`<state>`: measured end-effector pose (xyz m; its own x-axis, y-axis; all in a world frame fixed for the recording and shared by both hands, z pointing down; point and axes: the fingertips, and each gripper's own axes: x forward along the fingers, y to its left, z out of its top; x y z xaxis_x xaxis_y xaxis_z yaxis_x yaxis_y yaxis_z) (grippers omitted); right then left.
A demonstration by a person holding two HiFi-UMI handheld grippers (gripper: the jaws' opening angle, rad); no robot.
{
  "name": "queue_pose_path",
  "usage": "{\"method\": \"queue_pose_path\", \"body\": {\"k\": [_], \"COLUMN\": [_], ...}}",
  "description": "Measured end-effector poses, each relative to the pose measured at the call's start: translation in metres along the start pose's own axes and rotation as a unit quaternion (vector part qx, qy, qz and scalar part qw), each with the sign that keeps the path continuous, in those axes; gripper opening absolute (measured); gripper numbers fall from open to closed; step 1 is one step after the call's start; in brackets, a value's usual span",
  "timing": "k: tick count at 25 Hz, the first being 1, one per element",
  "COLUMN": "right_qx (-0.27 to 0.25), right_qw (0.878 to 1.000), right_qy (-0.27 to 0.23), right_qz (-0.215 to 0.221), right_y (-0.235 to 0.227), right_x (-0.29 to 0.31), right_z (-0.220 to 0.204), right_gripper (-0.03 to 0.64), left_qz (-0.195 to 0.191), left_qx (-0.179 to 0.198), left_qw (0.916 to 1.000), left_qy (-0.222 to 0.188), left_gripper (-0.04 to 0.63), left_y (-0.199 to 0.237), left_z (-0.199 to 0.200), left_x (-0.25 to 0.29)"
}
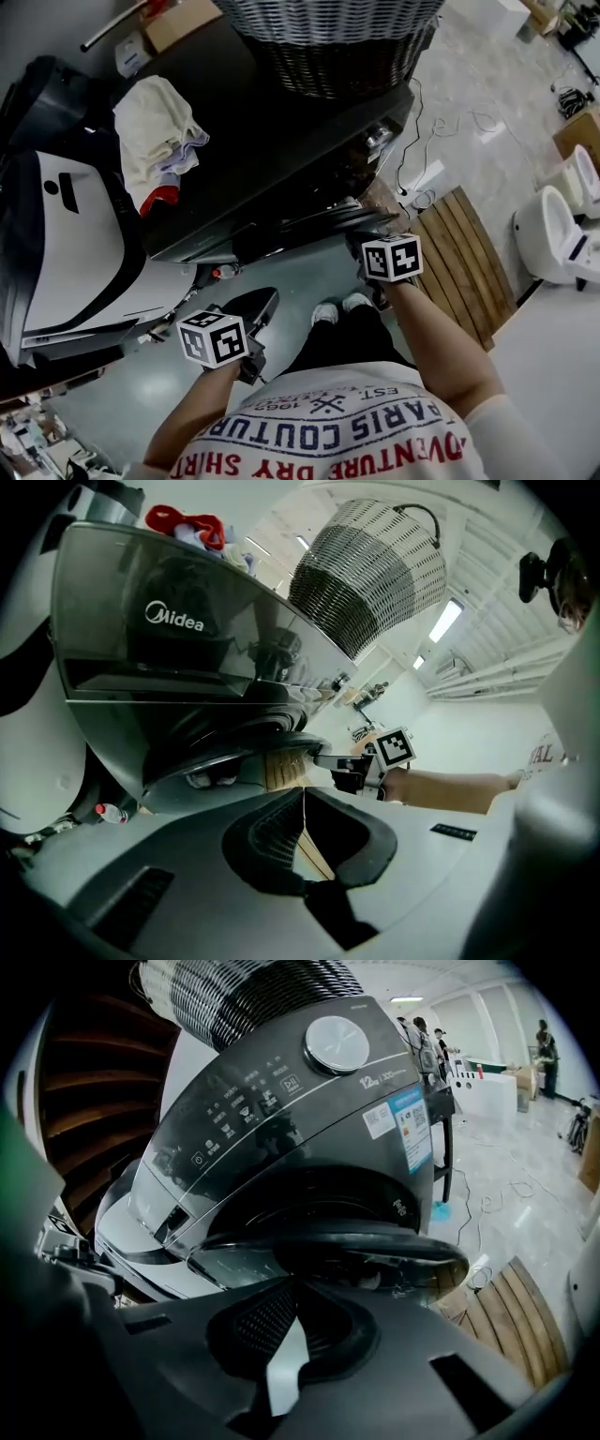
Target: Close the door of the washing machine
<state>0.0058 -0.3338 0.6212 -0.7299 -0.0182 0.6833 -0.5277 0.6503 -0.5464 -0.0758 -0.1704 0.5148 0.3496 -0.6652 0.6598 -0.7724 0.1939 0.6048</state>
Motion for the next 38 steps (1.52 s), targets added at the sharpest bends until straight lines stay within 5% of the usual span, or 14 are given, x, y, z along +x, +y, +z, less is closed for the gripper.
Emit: {"method": "queue_pose_path", "body": {"k": [13,25,38], "right_qx": [-0.059,-0.11,-0.156], "right_qw": [0.998,0.992,0.987], "right_qy": [-0.01,-0.041,0.022], "right_qz": [-0.003,-0.047,0.0], "right_y": [-0.007,-0.008,-0.007], "right_x": [0.026,0.031,0.04], "right_z": [0.054,0.06,0.061], "right_gripper": [0.021,0.021,0.021], "left_qz": [0.04,0.076,0.091], "left_qx": [-0.054,-0.094,-0.123], "left_qw": [0.997,0.9896,0.9809], "left_qy": [-0.039,-0.079,-0.119], "left_gripper": [0.029,0.029,0.029], "left_y": [-0.002,0.01,0.0], "left_z": [0.008,0.022,0.024], "left_x": [0.004,0.002,0.013]}}
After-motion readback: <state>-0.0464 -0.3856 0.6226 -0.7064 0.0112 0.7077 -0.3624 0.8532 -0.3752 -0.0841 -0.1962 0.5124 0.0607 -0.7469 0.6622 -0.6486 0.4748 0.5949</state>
